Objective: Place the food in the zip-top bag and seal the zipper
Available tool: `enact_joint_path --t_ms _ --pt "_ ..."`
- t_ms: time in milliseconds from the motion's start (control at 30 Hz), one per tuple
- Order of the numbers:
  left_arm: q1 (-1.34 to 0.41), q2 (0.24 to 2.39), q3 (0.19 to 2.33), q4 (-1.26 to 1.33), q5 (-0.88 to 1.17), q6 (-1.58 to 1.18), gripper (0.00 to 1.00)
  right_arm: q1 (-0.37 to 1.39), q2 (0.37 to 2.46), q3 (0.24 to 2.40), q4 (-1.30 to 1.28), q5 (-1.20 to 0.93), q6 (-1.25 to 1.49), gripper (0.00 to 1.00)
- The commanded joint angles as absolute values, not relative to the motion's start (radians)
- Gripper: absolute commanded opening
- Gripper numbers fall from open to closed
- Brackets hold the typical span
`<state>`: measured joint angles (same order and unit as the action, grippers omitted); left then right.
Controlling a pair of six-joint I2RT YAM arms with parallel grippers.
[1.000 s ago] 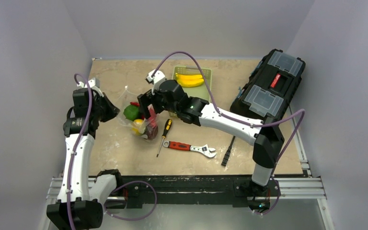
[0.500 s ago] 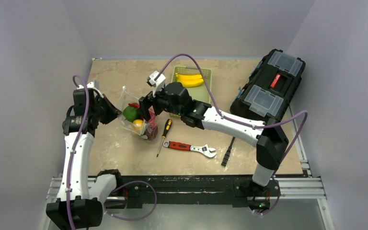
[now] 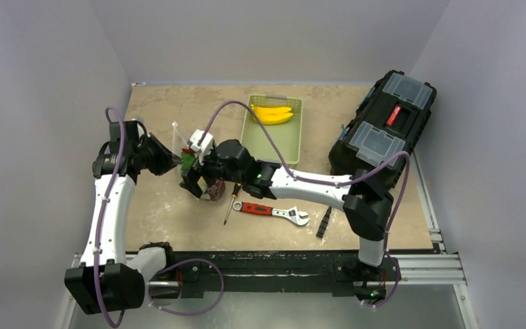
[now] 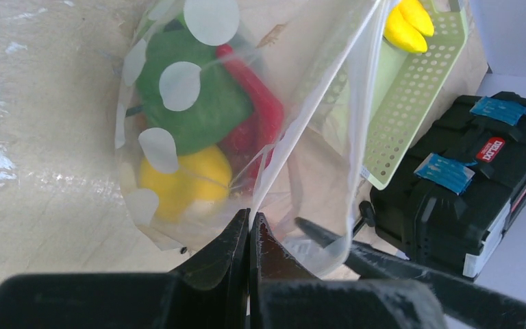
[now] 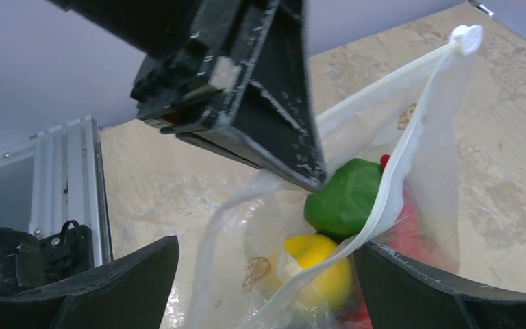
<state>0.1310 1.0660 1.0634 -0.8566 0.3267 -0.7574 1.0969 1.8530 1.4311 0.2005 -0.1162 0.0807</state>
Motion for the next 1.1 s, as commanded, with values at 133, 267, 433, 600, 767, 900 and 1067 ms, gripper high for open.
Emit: enact_joint_path --t_ms 133,267,433,600,767,900,1067 --pt "0.138 1.077 1.103 -0.88 0.384 -0.833 0.0 1.195 1.886 1.496 0.22 0.17 0.007 0.99" --pt "0.138 1.099 1.092 -0.87 0.437 -0.874 0.0 1.242 1.933 1.522 0.226 0.427 -0.031 0.99" --pt "0.138 1.095 1.093 -0.9 0.395 -0.906 0.0 1.252 1.978 1.545 0.257 0.565 -0.038 0.93" --pt "0.137 1.052 1.101 -0.906 0.34 -0.934 0.0 1.252 1.991 1.534 0.315 0.641 -0.041 0.73" --pt "0.137 1.052 1.138 -0.926 0.292 -0.9 0.0 1.252 1.959 1.493 0.355 0.541 -0.041 0.46" --pt "0.138 1.078 1.174 -0.932 0.28 -0.821 0.07 1.252 1.941 1.464 0.394 0.453 -0.009 0.23" --pt "0.137 1.077 1.229 -0.961 0.245 -0.717 0.57 1.252 1.938 1.468 0.395 0.428 0.064 0.0"
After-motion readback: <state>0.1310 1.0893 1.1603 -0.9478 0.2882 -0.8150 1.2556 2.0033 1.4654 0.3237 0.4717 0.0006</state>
